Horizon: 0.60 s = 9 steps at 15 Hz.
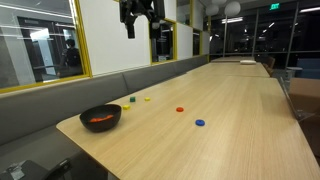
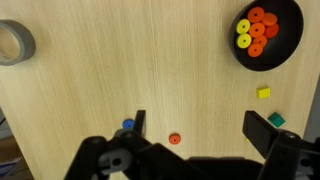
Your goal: Pick up the yellow and orange object from the table and put them in the bowl
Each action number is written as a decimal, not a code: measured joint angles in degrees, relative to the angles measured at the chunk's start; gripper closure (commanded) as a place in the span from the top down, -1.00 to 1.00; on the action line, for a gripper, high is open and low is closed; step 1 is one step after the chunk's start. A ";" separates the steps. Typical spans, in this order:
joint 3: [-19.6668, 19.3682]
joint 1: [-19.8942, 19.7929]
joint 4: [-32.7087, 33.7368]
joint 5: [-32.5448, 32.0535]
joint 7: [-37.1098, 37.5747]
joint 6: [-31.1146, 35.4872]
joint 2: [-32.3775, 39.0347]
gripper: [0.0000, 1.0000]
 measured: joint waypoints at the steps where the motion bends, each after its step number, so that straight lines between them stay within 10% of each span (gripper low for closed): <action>1: -0.85 -0.52 -0.76 0.01 -2.16 -0.94 -2.25 1.00; 9: -2.88 -2.55 -4.41 0.02 -8.06 -9.27 -14.96 1.00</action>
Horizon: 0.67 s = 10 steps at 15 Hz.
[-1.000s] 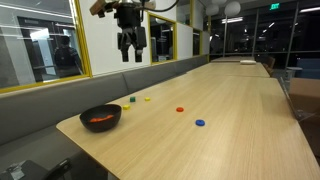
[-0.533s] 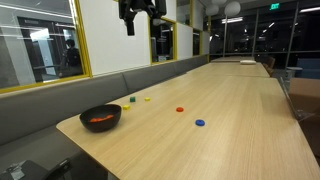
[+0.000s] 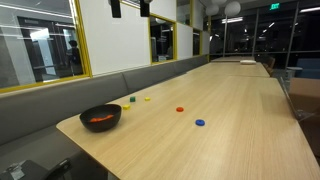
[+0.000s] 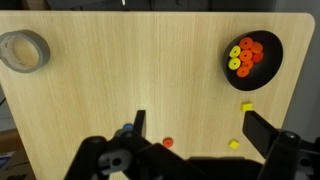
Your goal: Pick up the yellow and orange object from the table and put them in the bowl
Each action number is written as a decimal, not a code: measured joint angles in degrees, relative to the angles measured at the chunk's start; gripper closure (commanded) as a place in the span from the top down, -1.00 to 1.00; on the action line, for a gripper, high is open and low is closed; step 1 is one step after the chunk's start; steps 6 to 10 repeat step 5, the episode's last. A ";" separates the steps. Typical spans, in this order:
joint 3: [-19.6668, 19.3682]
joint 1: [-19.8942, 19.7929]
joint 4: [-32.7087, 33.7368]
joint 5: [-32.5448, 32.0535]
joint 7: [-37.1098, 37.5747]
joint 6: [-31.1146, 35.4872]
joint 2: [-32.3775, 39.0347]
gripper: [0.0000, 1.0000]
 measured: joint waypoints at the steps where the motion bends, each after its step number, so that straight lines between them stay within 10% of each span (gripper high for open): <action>1: 0.08 -0.06 -0.33 0.00 0.05 -0.71 -0.75 1.00; 10: 0.27 -0.24 -0.93 0.00 0.06 -1.53 -1.80 1.00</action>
